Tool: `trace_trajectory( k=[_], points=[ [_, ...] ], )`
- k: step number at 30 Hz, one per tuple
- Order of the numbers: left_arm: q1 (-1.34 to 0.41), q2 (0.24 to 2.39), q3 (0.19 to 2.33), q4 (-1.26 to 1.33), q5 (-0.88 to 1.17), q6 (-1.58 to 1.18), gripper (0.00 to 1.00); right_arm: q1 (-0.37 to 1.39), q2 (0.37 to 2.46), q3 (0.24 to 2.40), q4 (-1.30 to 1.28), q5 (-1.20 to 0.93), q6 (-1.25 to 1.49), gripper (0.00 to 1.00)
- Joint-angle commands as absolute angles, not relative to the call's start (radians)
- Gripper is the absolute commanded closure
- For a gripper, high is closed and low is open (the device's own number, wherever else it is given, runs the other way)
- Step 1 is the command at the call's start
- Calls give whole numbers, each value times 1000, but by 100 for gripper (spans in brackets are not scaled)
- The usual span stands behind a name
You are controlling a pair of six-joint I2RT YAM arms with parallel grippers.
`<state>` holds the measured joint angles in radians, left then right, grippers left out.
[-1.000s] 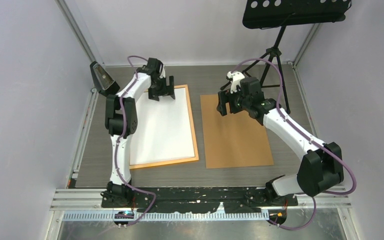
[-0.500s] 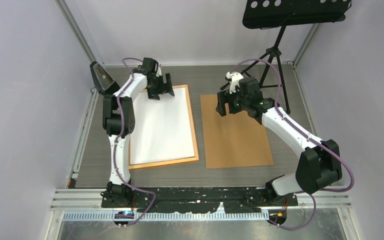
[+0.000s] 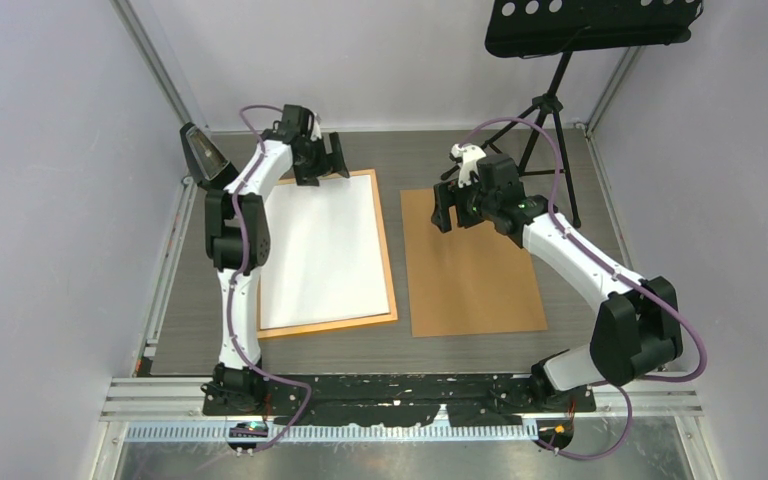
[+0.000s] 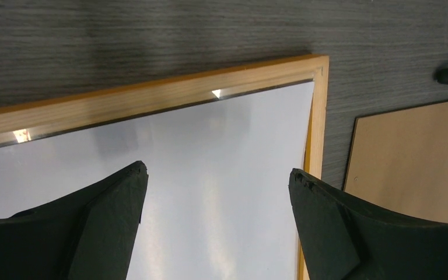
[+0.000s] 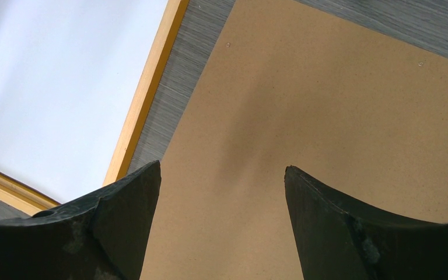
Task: Put the photo into the frame
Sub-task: Turn over the photo from the photo frame.
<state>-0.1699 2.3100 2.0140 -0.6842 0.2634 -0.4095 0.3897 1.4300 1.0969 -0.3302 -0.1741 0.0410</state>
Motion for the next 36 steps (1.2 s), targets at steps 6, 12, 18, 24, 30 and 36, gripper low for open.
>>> trace_trajectory(
  k=[6, 12, 18, 24, 30, 36],
  points=[
    [-140, 2363, 2051, -683, 290, -433, 10, 382, 1446, 1148, -309, -196, 56, 16],
    [-140, 2344, 1988, -664, 299, -417, 13, 382, 1453, 1155, -310, -207, 64, 16],
    [-141, 2319, 1939, -644, 314, -420, 13, 380, 1442, 1151, -311, -204, 64, 16],
    [-137, 2312, 1919, -648, 335, -438, 13, 379, 1434, 1148, -311, -204, 64, 16],
    [-137, 2325, 1958, -717, 307, -444, 14, 378, 1430, 1146, -310, -205, 64, 16],
    [-169, 2276, 1888, -699, 221, -435, 15, 376, 1437, 1152, -311, -211, 66, 16]
  ],
)
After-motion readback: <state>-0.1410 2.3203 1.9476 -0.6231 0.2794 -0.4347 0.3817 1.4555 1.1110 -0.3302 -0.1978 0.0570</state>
